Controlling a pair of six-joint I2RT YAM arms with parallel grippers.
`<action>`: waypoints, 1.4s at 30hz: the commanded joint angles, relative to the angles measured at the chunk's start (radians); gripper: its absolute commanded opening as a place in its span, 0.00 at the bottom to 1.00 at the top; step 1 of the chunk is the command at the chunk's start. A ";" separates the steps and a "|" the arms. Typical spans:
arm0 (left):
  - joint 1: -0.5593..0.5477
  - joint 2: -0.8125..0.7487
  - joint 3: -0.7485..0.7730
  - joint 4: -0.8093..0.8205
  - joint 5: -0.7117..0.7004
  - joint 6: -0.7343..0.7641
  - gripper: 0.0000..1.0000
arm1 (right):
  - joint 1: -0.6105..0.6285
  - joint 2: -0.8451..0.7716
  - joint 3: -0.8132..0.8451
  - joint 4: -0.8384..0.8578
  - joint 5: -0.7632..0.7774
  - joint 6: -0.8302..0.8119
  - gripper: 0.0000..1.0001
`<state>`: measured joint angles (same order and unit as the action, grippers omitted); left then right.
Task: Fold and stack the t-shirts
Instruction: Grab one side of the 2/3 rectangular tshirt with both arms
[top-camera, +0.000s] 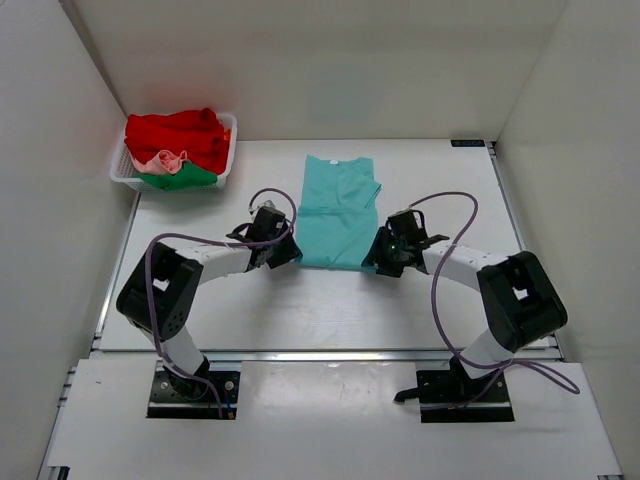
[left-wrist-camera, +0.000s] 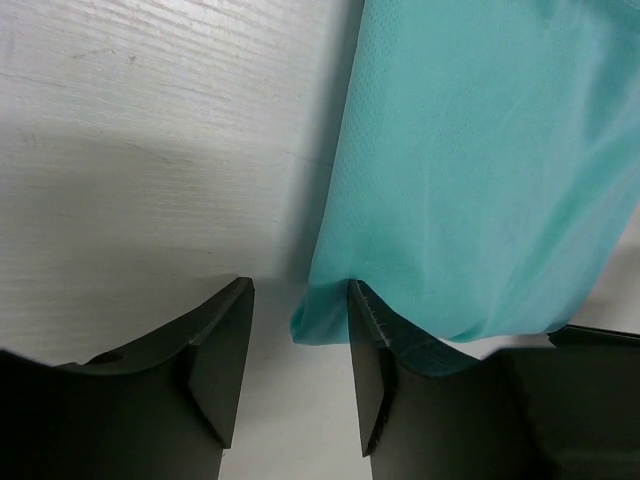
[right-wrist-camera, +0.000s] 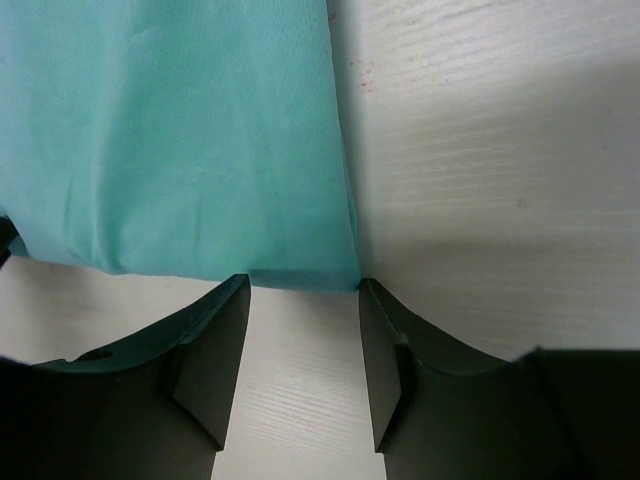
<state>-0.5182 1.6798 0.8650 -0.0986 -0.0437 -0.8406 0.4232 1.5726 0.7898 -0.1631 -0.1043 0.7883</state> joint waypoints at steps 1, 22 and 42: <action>-0.014 -0.002 0.032 0.048 0.024 -0.040 0.53 | 0.000 0.017 0.002 0.050 0.037 0.022 0.45; -0.137 -0.324 -0.271 -0.013 0.031 -0.107 0.00 | 0.078 -0.284 -0.218 -0.044 0.041 0.002 0.00; -0.201 -0.746 -0.293 -0.320 0.056 -0.187 0.00 | 0.325 -0.585 -0.170 -0.366 -0.110 0.022 0.00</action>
<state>-0.7475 0.9577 0.5354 -0.3687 -0.0021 -1.0290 0.7586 0.9985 0.5385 -0.4911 -0.1810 0.8375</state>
